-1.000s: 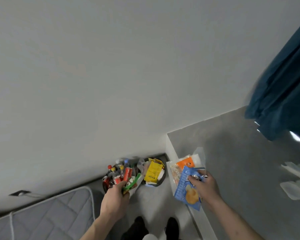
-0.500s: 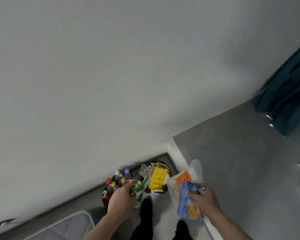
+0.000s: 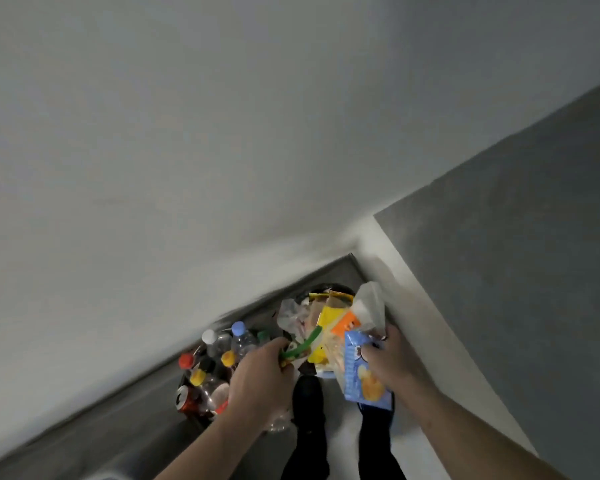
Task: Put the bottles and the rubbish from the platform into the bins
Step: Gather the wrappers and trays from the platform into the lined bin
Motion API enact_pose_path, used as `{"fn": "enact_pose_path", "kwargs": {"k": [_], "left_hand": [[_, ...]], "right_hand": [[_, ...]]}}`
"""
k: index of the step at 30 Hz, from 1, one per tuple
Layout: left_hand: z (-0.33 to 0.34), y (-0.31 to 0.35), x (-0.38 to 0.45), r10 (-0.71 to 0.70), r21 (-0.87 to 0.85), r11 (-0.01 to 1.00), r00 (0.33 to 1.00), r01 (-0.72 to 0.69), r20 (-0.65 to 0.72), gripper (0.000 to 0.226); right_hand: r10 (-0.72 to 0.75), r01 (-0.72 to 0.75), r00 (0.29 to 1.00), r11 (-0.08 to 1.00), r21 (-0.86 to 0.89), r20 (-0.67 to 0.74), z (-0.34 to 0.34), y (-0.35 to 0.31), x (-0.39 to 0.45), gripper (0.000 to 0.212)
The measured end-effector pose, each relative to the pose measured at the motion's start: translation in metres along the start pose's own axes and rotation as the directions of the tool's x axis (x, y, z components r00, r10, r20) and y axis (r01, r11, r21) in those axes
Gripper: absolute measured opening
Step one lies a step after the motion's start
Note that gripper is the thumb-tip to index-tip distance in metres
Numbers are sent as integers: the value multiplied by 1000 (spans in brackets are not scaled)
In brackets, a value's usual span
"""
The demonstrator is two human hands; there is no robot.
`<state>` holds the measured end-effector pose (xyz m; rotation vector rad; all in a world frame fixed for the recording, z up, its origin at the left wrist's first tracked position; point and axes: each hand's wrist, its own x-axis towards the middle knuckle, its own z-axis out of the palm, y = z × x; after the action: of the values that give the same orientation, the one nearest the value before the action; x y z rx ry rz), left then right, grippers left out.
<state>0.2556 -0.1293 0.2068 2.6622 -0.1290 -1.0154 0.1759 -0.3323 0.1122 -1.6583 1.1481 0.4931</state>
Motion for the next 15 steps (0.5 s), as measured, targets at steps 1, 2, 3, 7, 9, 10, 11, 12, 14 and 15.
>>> {"fn": "enact_pose_path", "kwargs": {"k": [1, 2, 3, 7, 9, 10, 11, 12, 14, 15], "left_hand": [[14, -6, 15, 4, 7, 1000, 1000, -4, -2, 30], [28, -10, 29, 9, 15, 1000, 1000, -9, -4, 30], [40, -15, 42, 17, 20, 1000, 1000, -17, -9, 30], [82, -30, 82, 24, 47, 999, 999, -22, -39, 39], [97, -36, 98, 28, 53, 998, 998, -25, -50, 37], [103, -38, 105, 27, 60, 998, 998, -24, -54, 36], [108, -40, 112, 32, 65, 998, 998, -28, -57, 35], [113, -41, 118, 37, 72, 997, 998, -33, -55, 34], [121, -43, 128, 60, 88, 995, 997, -56, -40, 34], [124, -43, 132, 69, 100, 993, 997, -65, -34, 35]], "right_hand": [[-2, 2, 1000, 1000, 9, -17, 15, 11, 19, 25], [-1, 2, 1000, 1000, 14, -19, 28, 22, 36, 27], [-3, 3, 1000, 1000, 6, -1, 41, 30, 50, 26], [-19, 22, 998, 998, -52, 51, 82, 55, 100, 26], [-13, 17, 999, 994, -105, 40, 98, 66, 122, 25], [-18, 19, 1000, 990, -139, 10, 104, 71, 132, 23], [-34, 28, 999, 984, -178, -34, 110, 75, 141, 22], [-55, 36, 995, 973, -229, -79, 114, 78, 147, 22], [-85, 32, 985, 947, -321, -153, 122, 82, 157, 20], [-80, 19, 983, 941, -337, -168, 126, 85, 160, 21]]}}
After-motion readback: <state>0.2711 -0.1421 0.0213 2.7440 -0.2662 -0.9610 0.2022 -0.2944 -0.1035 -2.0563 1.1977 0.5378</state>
